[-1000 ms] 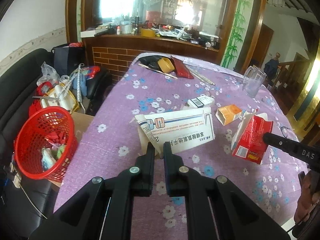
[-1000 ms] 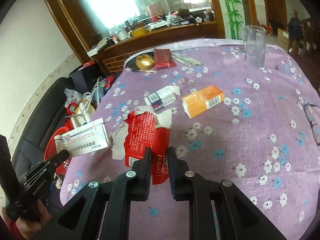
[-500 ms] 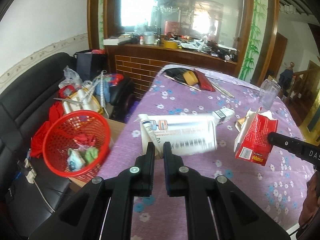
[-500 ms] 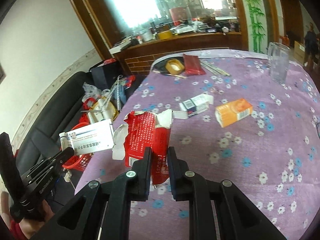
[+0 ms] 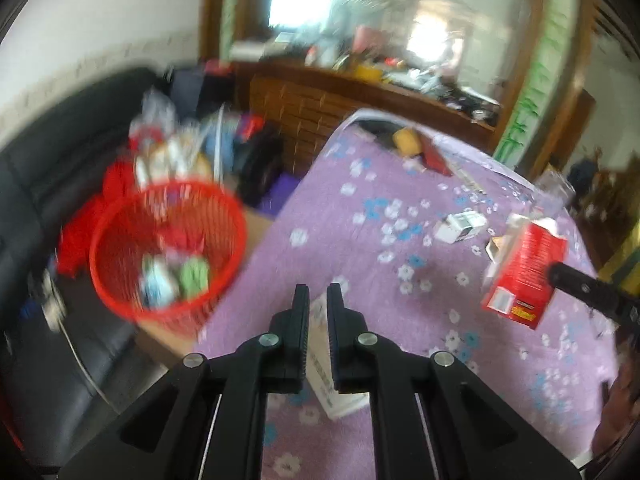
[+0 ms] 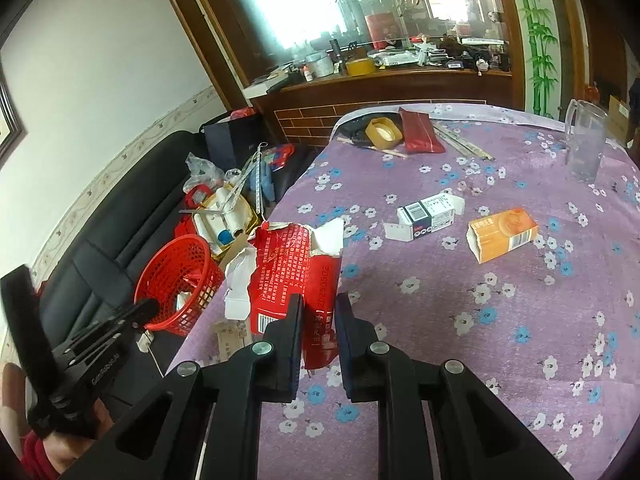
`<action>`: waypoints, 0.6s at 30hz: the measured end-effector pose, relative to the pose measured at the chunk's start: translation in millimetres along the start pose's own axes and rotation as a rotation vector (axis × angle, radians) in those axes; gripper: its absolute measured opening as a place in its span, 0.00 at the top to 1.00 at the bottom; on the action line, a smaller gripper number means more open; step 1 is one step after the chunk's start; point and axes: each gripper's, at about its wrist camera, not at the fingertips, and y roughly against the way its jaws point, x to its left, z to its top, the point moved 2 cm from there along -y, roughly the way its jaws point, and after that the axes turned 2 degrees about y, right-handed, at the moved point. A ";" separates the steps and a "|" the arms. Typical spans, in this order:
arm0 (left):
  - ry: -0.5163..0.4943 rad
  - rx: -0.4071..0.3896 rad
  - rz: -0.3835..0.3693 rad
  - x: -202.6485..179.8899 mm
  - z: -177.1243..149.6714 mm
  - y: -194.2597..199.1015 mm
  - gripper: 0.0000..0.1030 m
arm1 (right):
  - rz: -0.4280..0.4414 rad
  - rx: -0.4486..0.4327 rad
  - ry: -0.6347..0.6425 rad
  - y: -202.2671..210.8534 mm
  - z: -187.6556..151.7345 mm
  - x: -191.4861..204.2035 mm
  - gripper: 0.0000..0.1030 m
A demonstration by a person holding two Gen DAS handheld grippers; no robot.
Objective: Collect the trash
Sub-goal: 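Lift the white carton with the left tool while the right tool lifts the red packet, then carry the white carton with the left tool while the right tool carries the red packet to the basket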
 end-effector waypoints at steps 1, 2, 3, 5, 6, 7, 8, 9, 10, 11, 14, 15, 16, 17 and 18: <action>0.045 0.034 -0.006 9.3 -2.1 -5.8 0.69 | 0.000 0.002 0.000 0.3 -0.2 -0.3 0.84; 0.079 0.059 -0.013 16.5 -4.4 -10.2 0.61 | 0.000 0.003 0.000 1.1 -0.5 -0.8 0.84; 0.110 0.086 -0.014 23.3 -7.8 -15.2 0.52 | 0.000 0.002 0.000 2.1 -0.7 -1.8 0.84; 0.154 0.130 -0.013 30.3 -17.1 -23.6 0.52 | -0.005 0.004 -0.002 3.3 -1.7 -4.9 0.84; 0.173 0.157 -0.022 30.7 -22.5 -28.7 0.49 | -0.005 0.008 -0.007 3.4 -2.7 -7.3 0.84; 0.182 0.174 -0.028 29.0 -27.0 -31.9 0.44 | -0.006 0.012 -0.012 3.3 -3.5 -9.2 0.84; 0.191 0.197 -0.036 26.4 -32.3 -36.8 0.42 | -0.006 0.016 -0.017 3.3 -4.3 -10.9 0.84; 0.189 0.214 -0.034 22.3 -36.5 -41.5 0.41 | -0.005 0.019 -0.019 3.2 -5.5 -12.5 0.84; 0.177 0.232 -0.025 17.2 -40.1 -46.2 0.39 | -0.006 0.022 -0.018 3.6 -6.7 -13.7 0.84; 0.170 0.248 -0.022 13.0 -41.7 -50.4 0.37 | -0.006 0.023 -0.016 4.3 -7.4 -14.1 0.84; 0.146 0.293 -0.009 -1.1 -50.2 -68.6 0.35 | -0.008 0.029 -0.008 7.7 -11.6 -16.7 0.84; 0.138 0.304 0.001 -4.9 -52.4 -73.9 0.35 | -0.009 0.030 -0.006 8.8 -12.9 -18.2 0.84; 0.134 0.312 0.004 -6.3 -53.7 -77.7 0.35 | -0.010 0.031 -0.006 9.7 -13.9 -18.7 0.84; 0.129 0.321 0.011 -9.1 -54.9 -83.1 0.35 | -0.012 0.032 -0.005 11.6 -15.7 -21.0 0.84; 0.124 0.323 0.019 -11.3 -55.9 -86.1 0.35 | -0.013 0.033 -0.004 12.5 -16.3 -21.8 0.84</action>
